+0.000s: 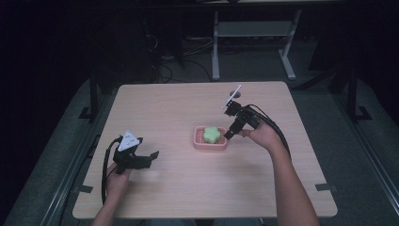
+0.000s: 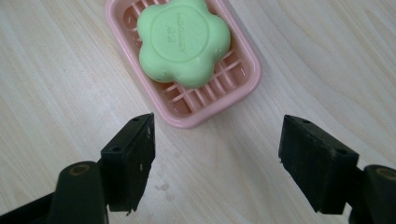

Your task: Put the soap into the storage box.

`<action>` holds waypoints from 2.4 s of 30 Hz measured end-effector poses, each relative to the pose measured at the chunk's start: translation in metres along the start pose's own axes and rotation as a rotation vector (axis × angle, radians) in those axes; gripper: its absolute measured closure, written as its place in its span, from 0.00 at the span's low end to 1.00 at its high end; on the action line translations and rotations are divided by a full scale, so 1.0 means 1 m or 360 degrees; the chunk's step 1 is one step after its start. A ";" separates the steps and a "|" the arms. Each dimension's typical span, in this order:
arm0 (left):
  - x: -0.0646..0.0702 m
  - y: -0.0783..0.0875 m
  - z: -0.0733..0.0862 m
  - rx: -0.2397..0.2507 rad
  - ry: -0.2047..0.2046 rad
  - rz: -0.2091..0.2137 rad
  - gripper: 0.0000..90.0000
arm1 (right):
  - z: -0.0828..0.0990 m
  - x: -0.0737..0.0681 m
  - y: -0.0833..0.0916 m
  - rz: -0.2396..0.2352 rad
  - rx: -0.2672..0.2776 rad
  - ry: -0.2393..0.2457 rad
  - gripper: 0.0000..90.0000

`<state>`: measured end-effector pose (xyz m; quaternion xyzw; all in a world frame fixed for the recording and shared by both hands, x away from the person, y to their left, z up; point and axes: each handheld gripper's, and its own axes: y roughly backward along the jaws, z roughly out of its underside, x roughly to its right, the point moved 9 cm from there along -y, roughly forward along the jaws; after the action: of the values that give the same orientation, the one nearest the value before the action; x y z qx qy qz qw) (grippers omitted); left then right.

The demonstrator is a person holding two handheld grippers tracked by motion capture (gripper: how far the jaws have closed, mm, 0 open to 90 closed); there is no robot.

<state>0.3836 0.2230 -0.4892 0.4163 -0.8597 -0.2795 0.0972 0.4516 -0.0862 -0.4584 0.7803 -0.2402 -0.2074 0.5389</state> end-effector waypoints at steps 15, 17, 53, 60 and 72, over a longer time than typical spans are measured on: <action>0.000 0.000 0.000 -0.0005 -0.0002 -0.0002 0.16 | 0.016 0.000 0.001 -0.0005 0.0031 -0.0021 0.30; 0.000 0.000 0.000 -0.0007 -0.0001 0.0000 0.16 | 0.018 0.000 0.002 -0.0008 0.0043 -0.0028 0.30; 0.001 -0.001 0.001 -0.0018 -0.0009 0.0002 0.16 | 0.075 0.001 0.003 -0.0039 0.0077 -0.0134 0.30; 0.001 -0.001 0.001 -0.0019 -0.0009 0.0002 0.16 | 0.087 -0.001 0.002 -0.0045 0.0083 -0.0145 0.30; 0.002 -0.001 0.001 -0.0029 -0.0016 0.0005 0.16 | 0.113 0.001 0.005 -0.0033 0.0106 -0.0206 0.30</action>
<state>0.3827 0.2217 -0.4911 0.4127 -0.8583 -0.2891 0.0971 0.3858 -0.1724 -0.4912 0.7852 -0.2733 -0.2548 0.4938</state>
